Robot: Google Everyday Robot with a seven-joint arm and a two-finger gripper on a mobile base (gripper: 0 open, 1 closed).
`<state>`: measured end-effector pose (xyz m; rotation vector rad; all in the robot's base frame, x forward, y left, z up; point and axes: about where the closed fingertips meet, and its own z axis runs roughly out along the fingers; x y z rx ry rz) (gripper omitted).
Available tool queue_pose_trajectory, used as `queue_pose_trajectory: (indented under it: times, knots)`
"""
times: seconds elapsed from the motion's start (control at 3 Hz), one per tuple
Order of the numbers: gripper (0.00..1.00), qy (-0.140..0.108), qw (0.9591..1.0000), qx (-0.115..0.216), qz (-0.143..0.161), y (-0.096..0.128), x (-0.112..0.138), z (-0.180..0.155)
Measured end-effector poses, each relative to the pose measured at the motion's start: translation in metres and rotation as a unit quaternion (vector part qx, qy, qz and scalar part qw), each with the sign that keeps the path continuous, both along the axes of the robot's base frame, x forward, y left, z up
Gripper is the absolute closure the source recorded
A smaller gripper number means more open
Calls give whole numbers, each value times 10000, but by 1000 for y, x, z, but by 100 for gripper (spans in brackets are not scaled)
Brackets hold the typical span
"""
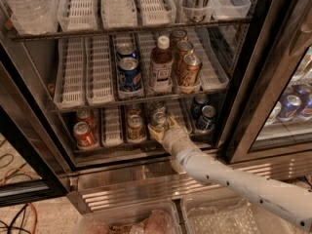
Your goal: Pick 7up can from bottom shelf of fridge
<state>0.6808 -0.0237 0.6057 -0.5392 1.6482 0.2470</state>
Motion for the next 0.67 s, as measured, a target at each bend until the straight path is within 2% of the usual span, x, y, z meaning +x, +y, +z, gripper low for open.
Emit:
queue_pose_trajectory:
  times: [0.33, 0.67]
  knots:
    - [100, -38, 9999, -43, 121, 2, -2, 6]
    - [100, -244, 9992, -144, 298, 7, -6, 28]
